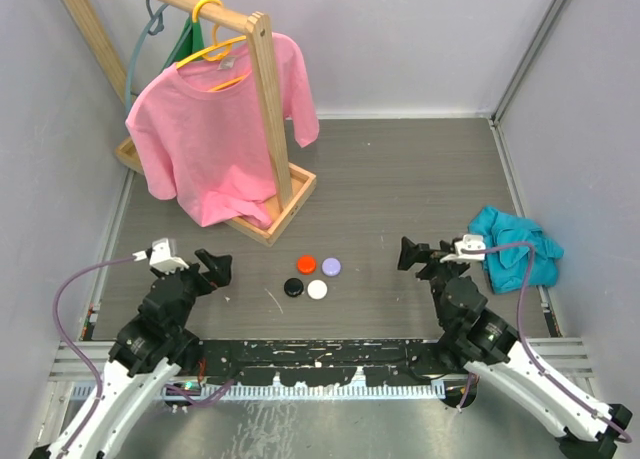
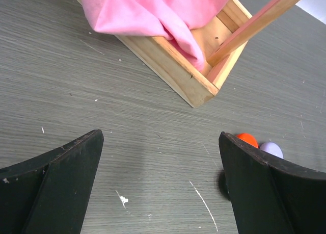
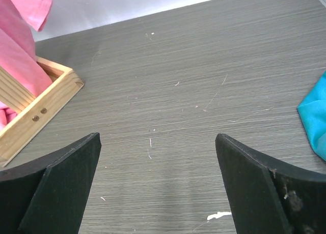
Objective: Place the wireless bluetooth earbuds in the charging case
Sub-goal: Reset both arms
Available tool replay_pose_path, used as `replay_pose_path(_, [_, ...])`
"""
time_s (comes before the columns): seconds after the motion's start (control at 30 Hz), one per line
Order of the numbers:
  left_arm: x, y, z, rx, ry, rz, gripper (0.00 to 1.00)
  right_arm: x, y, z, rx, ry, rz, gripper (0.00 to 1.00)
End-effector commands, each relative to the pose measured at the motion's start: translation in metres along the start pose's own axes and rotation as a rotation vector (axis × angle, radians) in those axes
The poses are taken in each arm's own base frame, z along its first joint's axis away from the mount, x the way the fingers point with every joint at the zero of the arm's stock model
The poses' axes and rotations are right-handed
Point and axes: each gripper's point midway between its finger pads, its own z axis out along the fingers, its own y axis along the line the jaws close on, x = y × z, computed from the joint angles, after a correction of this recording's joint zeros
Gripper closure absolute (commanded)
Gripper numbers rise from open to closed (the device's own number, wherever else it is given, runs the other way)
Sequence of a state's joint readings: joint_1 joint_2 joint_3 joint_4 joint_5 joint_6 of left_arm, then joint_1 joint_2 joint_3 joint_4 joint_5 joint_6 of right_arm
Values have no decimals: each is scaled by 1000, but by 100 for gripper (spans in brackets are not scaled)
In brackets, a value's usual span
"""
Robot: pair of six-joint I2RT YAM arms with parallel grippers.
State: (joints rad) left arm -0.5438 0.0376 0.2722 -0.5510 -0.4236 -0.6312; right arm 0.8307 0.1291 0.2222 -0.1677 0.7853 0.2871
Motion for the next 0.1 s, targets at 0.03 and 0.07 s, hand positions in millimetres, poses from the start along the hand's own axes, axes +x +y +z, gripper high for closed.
replay_pose_path(0.03, [-14,-5,0,19,-62,-19,2,-12,7,2,-17,-33,15,0])
replay_pose_path(0.07, [-15,-5,0,22,-68,-23,2,-12,7,3,-14,-33,14,0])
